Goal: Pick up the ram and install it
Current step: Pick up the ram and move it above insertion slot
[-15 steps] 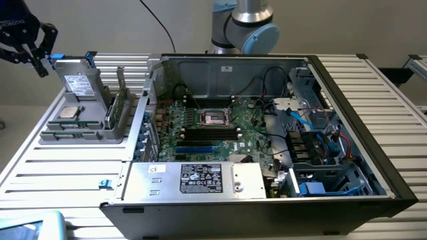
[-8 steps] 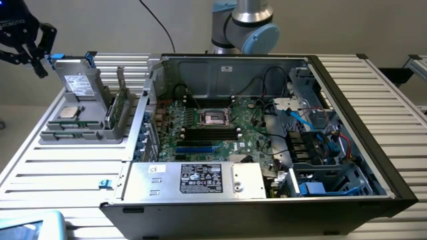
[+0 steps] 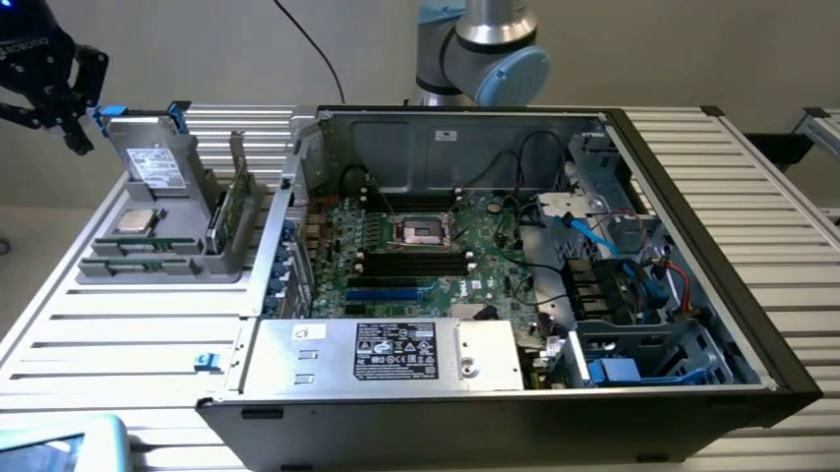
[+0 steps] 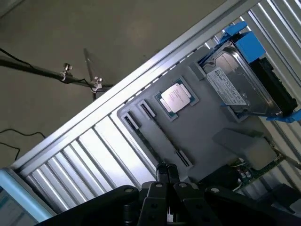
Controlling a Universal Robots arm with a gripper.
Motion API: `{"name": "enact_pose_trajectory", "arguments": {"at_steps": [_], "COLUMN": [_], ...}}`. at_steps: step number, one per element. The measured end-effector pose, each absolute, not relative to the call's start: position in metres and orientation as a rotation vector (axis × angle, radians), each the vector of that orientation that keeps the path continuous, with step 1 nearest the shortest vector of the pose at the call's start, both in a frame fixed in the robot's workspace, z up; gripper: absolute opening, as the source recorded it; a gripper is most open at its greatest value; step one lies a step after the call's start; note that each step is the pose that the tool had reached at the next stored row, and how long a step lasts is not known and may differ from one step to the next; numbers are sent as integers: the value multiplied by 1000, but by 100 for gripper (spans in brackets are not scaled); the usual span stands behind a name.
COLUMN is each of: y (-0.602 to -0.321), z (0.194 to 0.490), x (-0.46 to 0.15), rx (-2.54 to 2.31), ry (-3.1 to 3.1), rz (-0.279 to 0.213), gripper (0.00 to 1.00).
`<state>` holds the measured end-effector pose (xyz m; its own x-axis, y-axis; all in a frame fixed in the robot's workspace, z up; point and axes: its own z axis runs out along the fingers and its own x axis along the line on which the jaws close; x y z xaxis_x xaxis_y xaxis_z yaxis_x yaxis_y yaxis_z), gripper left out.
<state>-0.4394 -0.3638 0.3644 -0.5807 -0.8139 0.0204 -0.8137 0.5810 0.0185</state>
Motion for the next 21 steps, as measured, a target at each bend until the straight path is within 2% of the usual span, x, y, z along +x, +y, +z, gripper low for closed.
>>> {"name": "enact_pose_trajectory", "arguments": {"at_steps": [21], "y": [-364], "z": [364], "x": [-439], "rx": [1883], "ry": [-2481], "rz": [52], "gripper": [11]}}
